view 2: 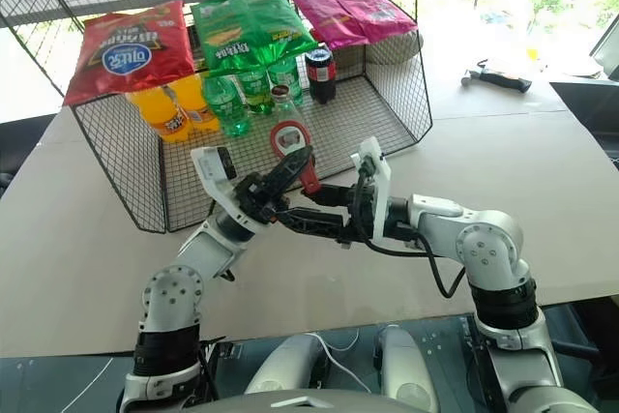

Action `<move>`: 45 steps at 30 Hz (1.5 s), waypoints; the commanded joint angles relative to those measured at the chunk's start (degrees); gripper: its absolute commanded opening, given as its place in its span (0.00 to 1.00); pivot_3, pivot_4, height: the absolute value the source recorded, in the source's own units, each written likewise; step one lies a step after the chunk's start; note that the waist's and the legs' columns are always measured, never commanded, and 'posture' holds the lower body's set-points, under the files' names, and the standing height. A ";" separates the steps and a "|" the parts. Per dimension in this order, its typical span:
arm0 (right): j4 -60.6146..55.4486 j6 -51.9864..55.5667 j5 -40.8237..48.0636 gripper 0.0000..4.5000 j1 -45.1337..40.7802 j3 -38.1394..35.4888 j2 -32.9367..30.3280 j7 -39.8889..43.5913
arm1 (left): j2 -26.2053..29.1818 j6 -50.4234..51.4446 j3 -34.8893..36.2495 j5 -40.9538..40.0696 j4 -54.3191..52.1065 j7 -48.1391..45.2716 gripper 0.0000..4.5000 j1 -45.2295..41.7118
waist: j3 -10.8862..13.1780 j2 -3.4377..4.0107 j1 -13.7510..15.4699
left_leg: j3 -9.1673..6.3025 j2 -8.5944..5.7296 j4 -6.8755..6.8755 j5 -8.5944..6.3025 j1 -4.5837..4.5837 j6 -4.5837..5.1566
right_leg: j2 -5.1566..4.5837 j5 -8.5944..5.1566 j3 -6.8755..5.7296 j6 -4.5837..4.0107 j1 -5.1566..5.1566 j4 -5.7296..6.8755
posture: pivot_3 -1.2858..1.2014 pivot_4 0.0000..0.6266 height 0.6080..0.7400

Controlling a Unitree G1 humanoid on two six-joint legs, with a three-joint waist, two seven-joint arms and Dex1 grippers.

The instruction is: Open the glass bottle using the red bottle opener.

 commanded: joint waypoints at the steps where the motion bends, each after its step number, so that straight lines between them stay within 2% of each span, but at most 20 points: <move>1: 0.91 -1.73 0.87 1.00 -2.28 -2.71 0.51 -0.20 | 0.72 2.26 -1.12 -2.53 -1.36 -2.35 0.01 0.29 | 0.00 0.00 0.00 | 0.01 0.00 0.00 0.00 0.00 0.00 | 0.00 0.00 0.00 0.00 0.00 0.00 | 0.52 0.24 0.96; 4: 1.61 -1.87 1.06 1.00 -2.71 -2.96 0.62 -0.17 | 1.10 2.90 -1.00 -3.49 -1.33 -2.51 0.01 0.34 | 0.00 0.00 0.00 | 0.00 0.00 0.00 0.00 0.00 0.00 | 0.00 0.00 0.01 0.00 0.00 0.00 | 0.52 0.24 0.96; 5: 2.07 -2.12 0.88 0.94 -2.99 -3.09 0.65 -0.16 | 1.28 3.08 -0.98 -3.69 -1.43 -2.50 0.00 0.44 | 0.00 0.00 0.01 | 0.00 0.00 0.00 0.00 -0.01 0.00 | -0.01 0.00 0.01 0.00 0.00 0.00 | 0.52 0.24 0.96; 7: 2.73 -2.30 0.99 0.81 -3.53 -3.47 0.55 0.01 | 1.63 3.57 -0.97 -4.45 -1.89 -2.36 0.00 0.85 | 0.00 0.00 0.00 | -0.01 0.00 0.00 0.00 -0.01 0.00 | -0.01 0.00 0.02 0.00 0.00 -0.01 | 0.52 0.24 0.96; 11: 4.03 -2.19 1.46 0.37 -4.47 -4.61 0.58 0.04 | 2.23 4.25 -1.14 -5.29 -2.62 -2.23 0.00 1.52 | 0.01 -0.01 0.01 | 0.03 -0.01 0.00 0.00 -0.01 0.01 | -0.02 0.00 0.03 0.00 -0.01 -0.02 | 0.52 0.24 0.96; 12: 4.16 -2.17 1.34 0.33 -4.57 -4.69 0.35 0.30 | 2.22 4.28 -1.10 -5.34 -2.71 -2.15 0.00 1.56 | 0.02 0.01 0.01 | -0.03 0.00 0.00 0.00 -0.02 0.00 | -0.02 0.00 0.03 0.00 0.00 -0.02 | 0.52 0.24 0.96; 26: 2.37 -2.94 -2.58 0.33 -2.96 -1.00 -5.51 8.58 | 2.01 3.70 -0.60 -5.72 -2.28 -0.97 0.00 0.35 | 0.03 0.02 0.02 | -0.04 0.00 -0.03 0.00 -0.05 0.00 | -0.03 0.00 0.04 0.00 -0.01 -0.06 | 0.52 0.24 0.96; 28: 2.38 -3.86 -3.28 0.56 -3.02 -0.80 -5.64 9.31 | 1.98 3.65 -0.70 -5.72 -2.33 -0.93 0.00 0.36 | 0.03 0.02 0.02 | -0.04 0.00 -0.04 0.00 -0.05 0.00 | -0.03 0.00 0.04 0.00 -0.01 -0.06 | 0.52 0.24 0.96; 30: 2.98 -4.49 -3.74 0.70 -3.24 -0.99 -5.15 8.81 | 1.91 3.69 -0.72 -5.78 -2.38 -0.90 0.00 0.36 | 0.03 0.02 0.03 | -0.04 0.01 -0.05 0.00 -0.06 0.00 | -0.04 0.00 0.04 0.00 -0.02 -0.06 | 0.52 0.24 0.96; 33: 3.96 -4.08 -3.83 0.99 -3.49 -1.54 -4.45 7.62 | 1.70 3.72 -0.66 -5.87 -2.44 -0.77 0.00 0.41 | 0.03 0.02 0.01 | -0.04 0.01 -0.05 0.00 -0.05 0.00 | -0.04 0.00 0.04 0.00 -0.02 -0.06 | 0.52 0.24 0.96; 45: 3.46 -0.13 -1.90 0.99 -3.37 -1.74 -6.47 10.23 | 1.49 3.61 -0.57 -5.84 -2.34 -0.69 0.00 0.24 | 0.03 0.02 0.06 | -0.07 0.01 -0.08 -0.01 -0.09 0.00 | -0.06 -0.01 0.02 0.00 -0.02 -0.13 | 0.52 0.24 0.96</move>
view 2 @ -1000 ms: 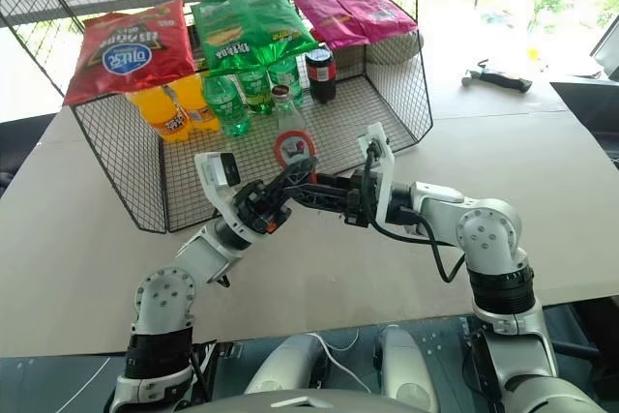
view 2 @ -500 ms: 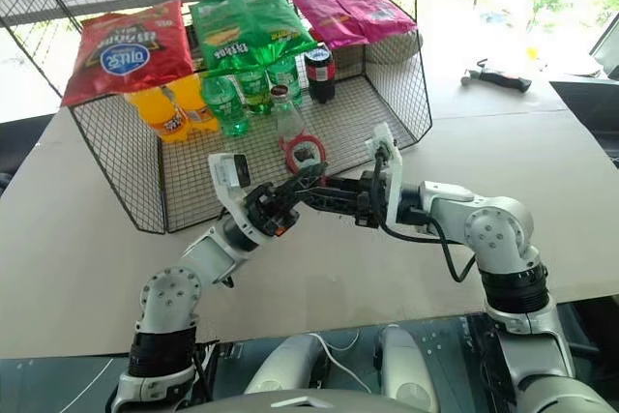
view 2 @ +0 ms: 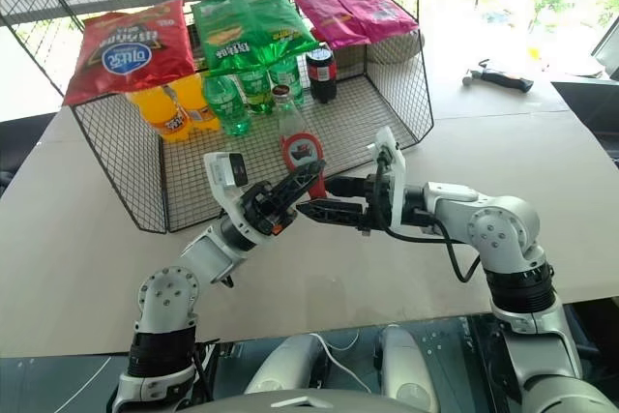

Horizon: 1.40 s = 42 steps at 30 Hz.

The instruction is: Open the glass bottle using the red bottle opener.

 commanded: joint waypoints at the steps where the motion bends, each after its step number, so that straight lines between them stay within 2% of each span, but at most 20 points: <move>1: -1.32 0.51 1.96 0.99 -0.42 -1.31 0.00 1.01 | -0.28 -0.77 0.55 -0.94 -2.14 -0.52 0.00 -0.61 | 0.00 0.00 0.00 | 0.00 0.00 0.00 0.00 0.00 0.00 | 0.00 0.00 0.00 0.00 0.00 0.00 | 0.52 0.24 0.96; 4: -0.77 0.75 2.58 0.82 -1.03 -1.83 0.58 0.41 | -0.38 -0.78 0.38 -0.80 -2.16 -0.63 0.00 -0.53 | 0.00 0.00 0.00 | 0.00 0.00 -0.01 0.00 -0.01 0.00 | 0.00 0.00 0.00 0.00 -0.01 -0.01 | 0.52 0.24 0.96; 12: -0.07 1.65 3.58 0.01 -1.87 -2.61 1.40 -0.56 | -0.21 -0.73 0.12 -0.53 -2.03 -1.12 0.00 -0.52 | 0.00 0.00 0.02 | -0.01 0.00 -0.02 0.00 -0.01 0.00 | 0.00 0.00 0.00 0.00 -0.01 -0.03 | 0.52 0.24 0.96; 22: -1.85 3.85 4.36 0.01 -0.62 -0.82 -0.94 1.56 | -0.31 -2.16 0.59 0.43 -0.61 -2.71 0.00 -0.58 | 0.01 0.00 0.00 | -0.01 0.00 -0.13 0.00 -0.02 0.00 | -0.01 0.00 -0.01 0.00 -0.01 -0.14 | 0.52 0.24 0.96; 26: -1.68 3.61 3.77 0.00 -0.44 -0.55 -1.26 1.78 | -0.79 -2.69 1.23 0.43 -0.19 -3.92 0.35 -0.62 | 0.01 0.00 0.02 | -0.02 0.01 -0.15 0.00 -0.02 0.00 | -0.01 0.00 -0.02 0.00 -0.01 -0.17 | 0.52 0.24 0.96; 32: -1.77 3.20 3.08 0.00 0.52 -1.42 -1.70 1.55 | -1.09 -4.22 2.62 2.07 0.15 -2.33 0.97 -0.61 | 0.01 0.00 0.04 | -0.02 0.01 -0.17 0.00 -0.04 0.00 | -0.01 0.00 -0.01 0.00 -0.03 -0.19 | 0.52 0.24 0.96; 36: -2.12 -0.64 0.58 0.00 4.23 -5.39 -2.03 -1.42 | 0.13 -5.38 4.03 2.75 -2.80 -1.11 0.99 1.39 | 0.01 -0.01 0.10 | -0.05 0.01 -0.20 0.00 -0.05 0.00 | -0.02 0.00 -0.03 0.00 -0.03 -0.23 | 0.52 0.24 0.96; 38: -1.81 -4.65 -3.34 0.00 6.78 -7.30 -2.25 -3.44 | 1.77 -6.46 3.62 6.04 -5.17 -0.90 0.99 2.96 | 0.01 0.00 0.08 | -0.02 0.00 -0.29 0.00 -0.07 0.00 | -0.03 0.00 0.00 0.00 -0.08 -0.27 | 0.52 0.24 0.96; 42: -0.19 -12.24 -11.00 0.00 9.02 -9.88 -3.40 -5.56 | 3.73 -13.74 0.33 20.45 -8.96 0.62 0.99 6.61 | 0.02 0.01 0.09 | 0.02 0.00 -0.36 0.00 -0.07 -0.01 | -0.03 0.00 0.04 0.00 -0.10 -0.29 | 0.52 0.24 0.96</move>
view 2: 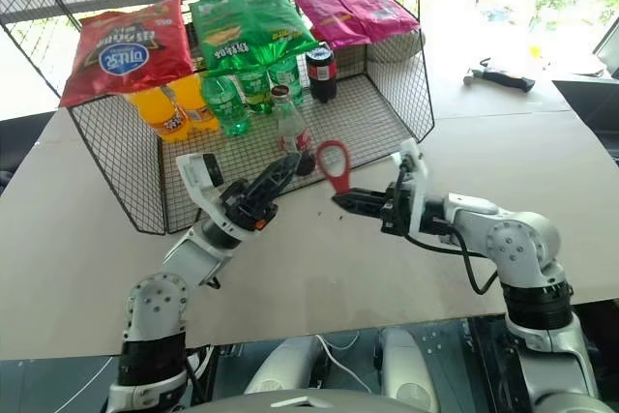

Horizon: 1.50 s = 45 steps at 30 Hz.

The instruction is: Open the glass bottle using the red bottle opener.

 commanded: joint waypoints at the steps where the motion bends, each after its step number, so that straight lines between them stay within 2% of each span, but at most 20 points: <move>1: 0.85 -9.05 -7.55 0.00 0.77 -4.16 -0.94 -2.48 | 0.34 -9.22 -3.12 14.09 -5.99 1.64 0.99 2.89 | 0.00 0.00 0.01 | 0.01 0.00 0.00 0.00 0.00 0.00 | 0.01 0.00 0.00 0.00 -0.01 0.00 | 0.52 0.24 0.96; 6: 3.52 -18.52 -15.41 0.00 1.45 -6.17 0.85 -5.50 | 2.79 -24.57 -6.27 36.49 -4.69 4.20 0.99 4.81 | 0.00 0.00 0.08 | 0.07 0.02 -0.04 0.00 0.03 -0.01 | 0.01 0.00 0.06 0.00 0.00 -0.02 | 0.52 0.24 0.96; 11: 6.42 -26.80 -21.89 0.00 -0.17 -5.77 3.42 -7.30 | 2.44 -33.27 -5.00 45.11 4.95 7.03 0.99 -0.80 | 0.00 0.01 0.04 | 0.09 0.02 -0.05 0.01 0.05 -0.01 | 0.02 0.01 0.06 0.00 0.00 -0.01 | 0.52 0.24 0.96; 19: 8.38 -33.02 -27.92 0.00 -2.16 -3.74 5.58 -7.47 | 0.10 -38.53 -5.88 47.62 22.95 5.64 0.99 -14.22 | 0.00 0.00 0.00 | 0.06 -0.01 -0.03 0.01 0.03 -0.01 | 0.03 0.01 -0.03 0.01 -0.05 0.04 | 0.52 0.24 0.96; 33: 8.61 -34.56 -30.23 0.00 -2.48 -3.24 6.67 -6.55 | -1.10 -45.08 -7.26 51.12 43.37 0.67 0.99 -27.19 | -0.01 -0.01 -0.04 | 0.23 -0.03 0.01 0.02 -0.28 0.00 | 0.04 0.02 0.04 0.01 -0.49 0.35 | 0.52 0.24 0.96; 36: 8.37 -34.72 -30.78 0.00 -2.39 -2.94 6.92 -6.48 | -1.50 -44.95 -7.31 50.51 44.11 -1.31 0.82 -27.93 | -0.01 -0.01 -0.05 | 0.23 -0.03 0.02 0.02 -0.29 0.00 | 0.04 0.02 0.04 0.01 -0.51 0.37 | 0.52 0.24 0.96; 38: 8.01 -34.76 -31.09 0.00 -2.35 -2.89 6.98 -6.49 | -1.48 -44.48 -7.39 50.46 43.46 -2.20 0.62 -27.52 | -0.01 -0.01 -0.09 | 0.24 -0.03 0.02 0.02 -0.30 0.00 | 0.04 0.02 0.05 0.01 -0.53 0.37 | 0.52 0.24 0.96; 41: 7.85 -35.09 -31.48 0.00 -2.62 -3.23 6.96 -6.87 | -0.74 -42.23 -8.12 51.26 38.95 -2.33 0.60 -25.55 | -0.01 -0.01 -0.10 | 0.26 -0.03 0.02 0.02 -0.32 0.00 | 0.04 0.02 0.08 0.01 -0.58 0.41 | 0.52 0.24 0.96; 45: 8.41 -36.08 -32.12 0.00 -3.09 -4.05 6.68 -7.37 | 0.41 -35.32 -9.29 47.25 26.65 -4.88 0.60 -21.30 | -0.01 -0.01 -0.19 | 0.29 -0.02 0.02 0.02 -0.36 0.00 | 0.04 0.02 0.26 0.01 -0.64 0.43 | 0.52 0.24 0.96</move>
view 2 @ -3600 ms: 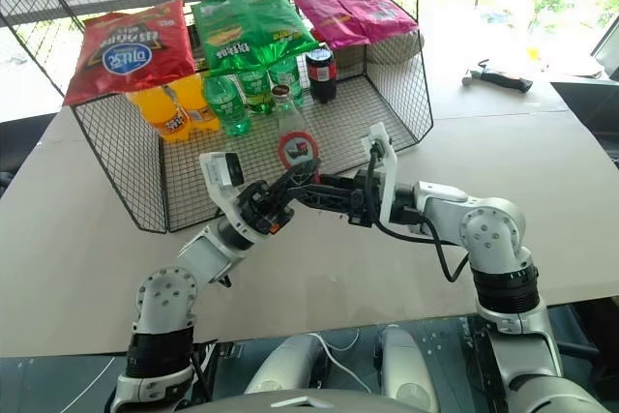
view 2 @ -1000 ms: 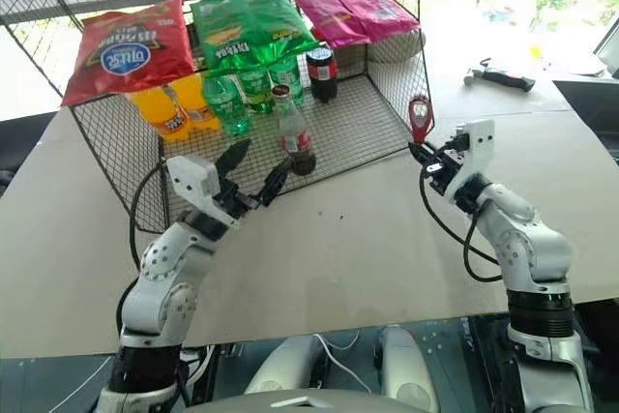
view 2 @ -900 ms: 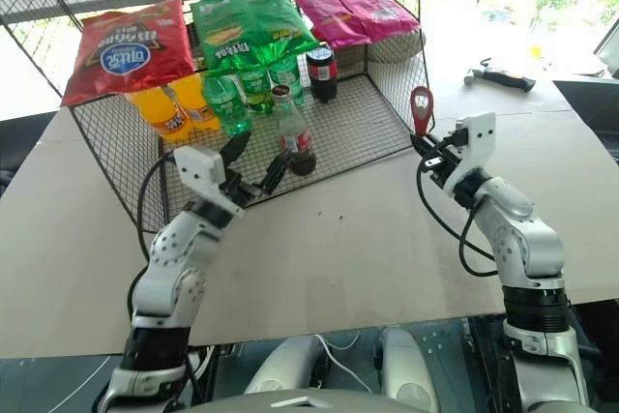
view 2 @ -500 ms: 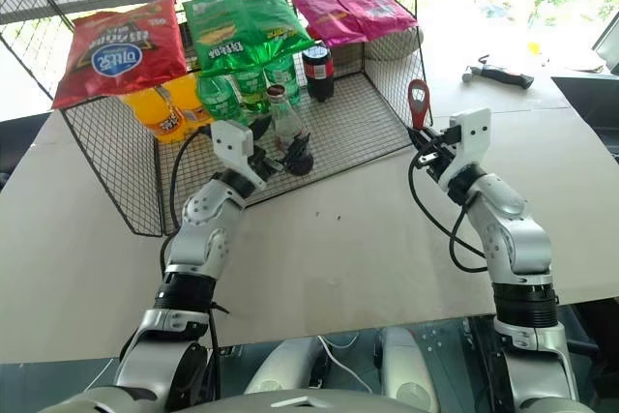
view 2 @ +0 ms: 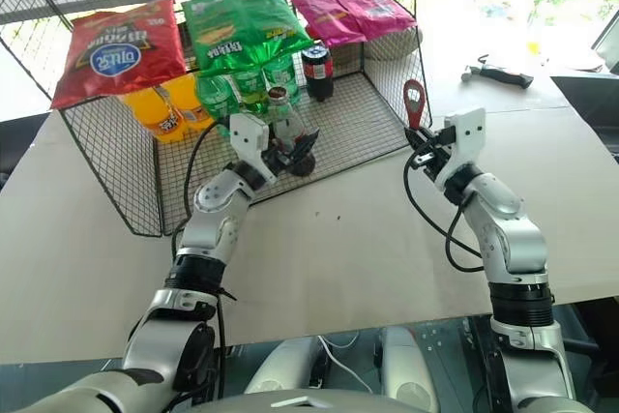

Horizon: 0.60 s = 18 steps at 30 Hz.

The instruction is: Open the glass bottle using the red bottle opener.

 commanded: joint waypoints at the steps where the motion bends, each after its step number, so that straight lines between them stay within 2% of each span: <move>1: -1.36 -2.31 -0.45 0.00 -1.59 -1.79 -0.35 -0.46 | 1.06 5.51 -1.12 -3.97 -12.13 -2.47 0.60 2.58 | 0.00 0.00 -0.03 | 0.01 0.00 0.00 0.00 -0.05 0.00 | 0.00 0.00 0.07 0.00 -0.07 0.02 | 0.52 0.24 0.96; 4: -0.69 -3.19 -0.82 0.00 -2.24 -2.57 -0.52 -0.88 | 3.07 11.46 -2.52 -6.92 -21.70 -4.85 0.60 7.14 | 0.00 0.00 -0.07 | 0.00 0.01 0.01 0.00 -0.07 0.00 | 0.01 0.00 0.09 0.00 -0.10 0.04 | 0.52 0.24 0.96; 7: -0.19 -3.62 -1.01 0.00 -2.87 -3.05 -0.59 -0.84 | 5.00 14.14 -3.39 -7.36 -26.76 -5.66 0.60 11.02 | 0.00 0.01 -0.06 | 0.02 0.01 0.01 0.00 -0.07 0.00 | 0.01 0.00 0.11 0.00 -0.10 0.06 | 0.52 0.24 0.96; 11: 0.26 -3.84 -1.12 0.00 -3.55 -3.10 -0.56 -0.52 | 5.90 12.94 -4.02 -5.14 -27.43 -5.19 0.60 14.00 | 0.00 0.01 0.00 | 0.02 0.01 0.03 0.01 -0.05 -0.01 | 0.01 0.00 0.10 -0.01 -0.09 0.11 | 0.52 0.24 0.96; 18: 0.86 -3.57 -0.53 0.00 -4.98 -3.29 0.00 -0.44 | 3.06 8.61 -4.36 -5.83 -24.54 -5.71 0.60 16.02 | -0.01 0.01 0.08 | 0.06 0.00 0.09 0.01 -0.04 0.00 | 0.01 0.01 0.07 -0.02 -0.07 0.12 | 0.52 0.24 0.96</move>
